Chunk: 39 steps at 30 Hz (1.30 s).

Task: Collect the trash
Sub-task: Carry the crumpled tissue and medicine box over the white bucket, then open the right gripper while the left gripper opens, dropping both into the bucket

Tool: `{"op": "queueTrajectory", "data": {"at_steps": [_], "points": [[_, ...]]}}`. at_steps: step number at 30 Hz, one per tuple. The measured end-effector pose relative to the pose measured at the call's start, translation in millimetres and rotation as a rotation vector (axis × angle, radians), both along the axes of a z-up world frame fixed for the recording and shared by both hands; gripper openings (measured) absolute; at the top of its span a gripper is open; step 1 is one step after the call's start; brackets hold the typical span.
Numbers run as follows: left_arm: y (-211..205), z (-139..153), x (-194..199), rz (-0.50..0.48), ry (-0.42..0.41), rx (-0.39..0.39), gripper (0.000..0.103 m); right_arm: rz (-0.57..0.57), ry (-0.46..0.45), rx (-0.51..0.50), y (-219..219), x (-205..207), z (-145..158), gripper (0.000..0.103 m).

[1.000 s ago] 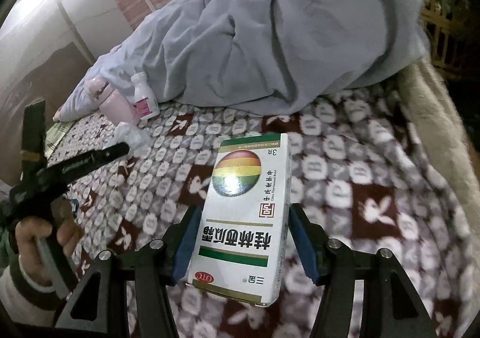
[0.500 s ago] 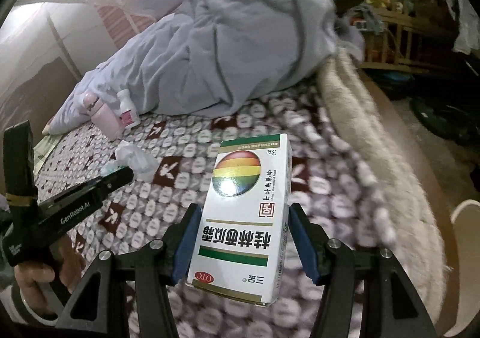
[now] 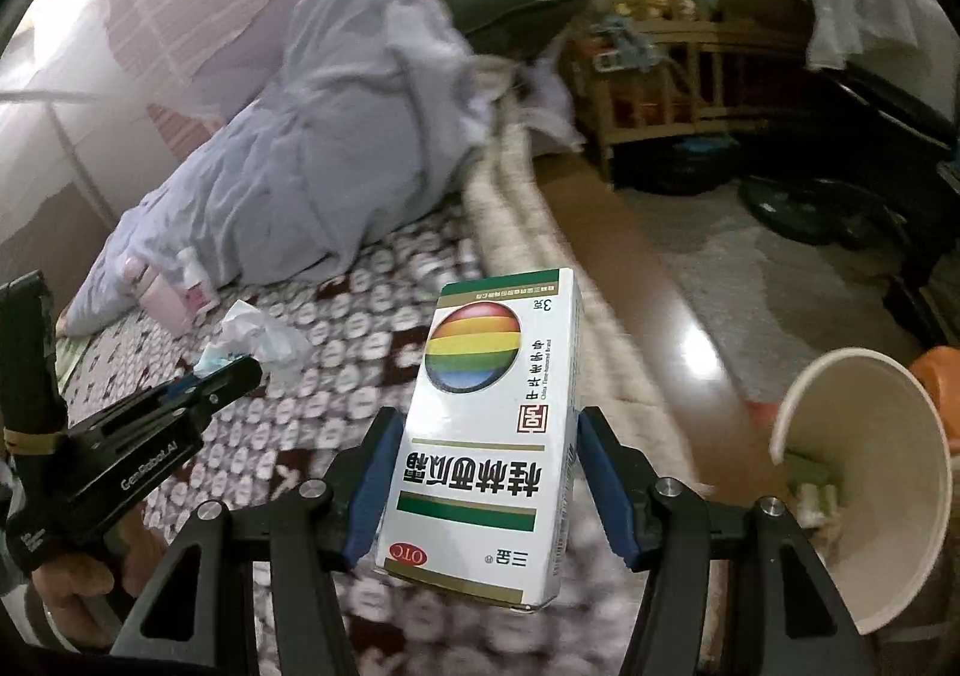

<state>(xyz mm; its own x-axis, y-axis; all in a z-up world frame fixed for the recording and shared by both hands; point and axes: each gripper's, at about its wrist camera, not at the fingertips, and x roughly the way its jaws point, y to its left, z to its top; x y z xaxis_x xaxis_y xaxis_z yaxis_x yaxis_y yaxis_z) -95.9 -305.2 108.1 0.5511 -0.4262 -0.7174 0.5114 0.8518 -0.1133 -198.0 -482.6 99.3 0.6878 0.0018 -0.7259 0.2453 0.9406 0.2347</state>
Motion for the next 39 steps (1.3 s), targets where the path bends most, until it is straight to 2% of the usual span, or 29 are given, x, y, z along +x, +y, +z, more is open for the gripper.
{"op": "queueTrajectory", "data": {"at_steps": [15,28,39], "points": [[-102.4,2.1,-36.6,-0.191,-0.008,0.015,0.017,-0.188,0.001,0.007,-81.2,-59.6,3.4,0.058],[-161.9,-4.8,-60.2,-0.297,-0.004,0.039,0.017,-0.302,0.019,0.021,-127.9,-93.6,-3.4,0.058],[-211.2,-12.5,-74.6,-0.376,0.031,0.043,0.017,-0.396,0.036,0.043,-162.5,-115.3,-14.0,0.058]]}}
